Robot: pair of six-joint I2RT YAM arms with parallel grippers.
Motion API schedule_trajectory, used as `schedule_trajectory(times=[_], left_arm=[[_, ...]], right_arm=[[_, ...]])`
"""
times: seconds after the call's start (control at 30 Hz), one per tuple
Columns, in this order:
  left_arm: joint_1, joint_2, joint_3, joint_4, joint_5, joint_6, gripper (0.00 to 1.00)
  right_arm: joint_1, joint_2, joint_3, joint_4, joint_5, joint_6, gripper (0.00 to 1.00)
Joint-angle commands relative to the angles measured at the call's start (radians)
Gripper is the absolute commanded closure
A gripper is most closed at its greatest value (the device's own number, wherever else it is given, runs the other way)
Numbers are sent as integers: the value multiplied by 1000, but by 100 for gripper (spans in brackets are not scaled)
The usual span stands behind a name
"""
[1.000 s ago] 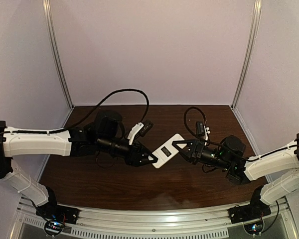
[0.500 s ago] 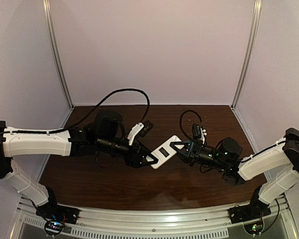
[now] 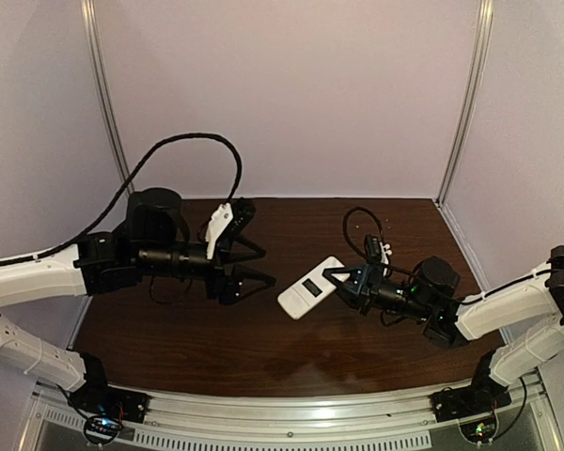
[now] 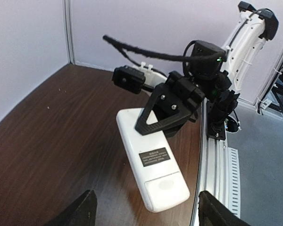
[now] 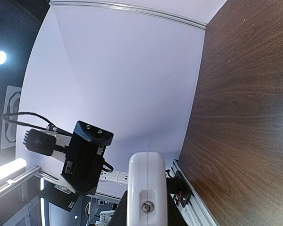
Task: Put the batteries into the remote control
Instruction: Load the battery cover onto the remote control without the battery cover.
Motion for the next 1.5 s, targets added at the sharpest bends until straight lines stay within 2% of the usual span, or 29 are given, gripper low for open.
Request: schedule_trajectory(times=[0.0, 0.17, 0.43, 0.67, 1.2, 1.47], left_arm=[[-44, -98, -76, 7, -26, 296, 27], [-193, -102, -100, -40, -149, 526, 35], [-315, -13, -48, -122, -307, 719, 53], [-329, 6, -35, -113, -368, 758, 62], [-342, 62, -13, -124, -371, 812, 74], [-341, 81, -11, -138, -386, 817, 84]], right_arm=[[-8, -23, -3, -55, -36, 11, 100], [-7, -14, 25, -81, -81, 19, 100], [-7, 25, 52, -72, -147, 49, 100], [-7, 65, 60, -27, -189, 81, 100], [-1, 79, 73, -27, -206, 86, 100], [3, 88, 75, 0, -209, 102, 100]])
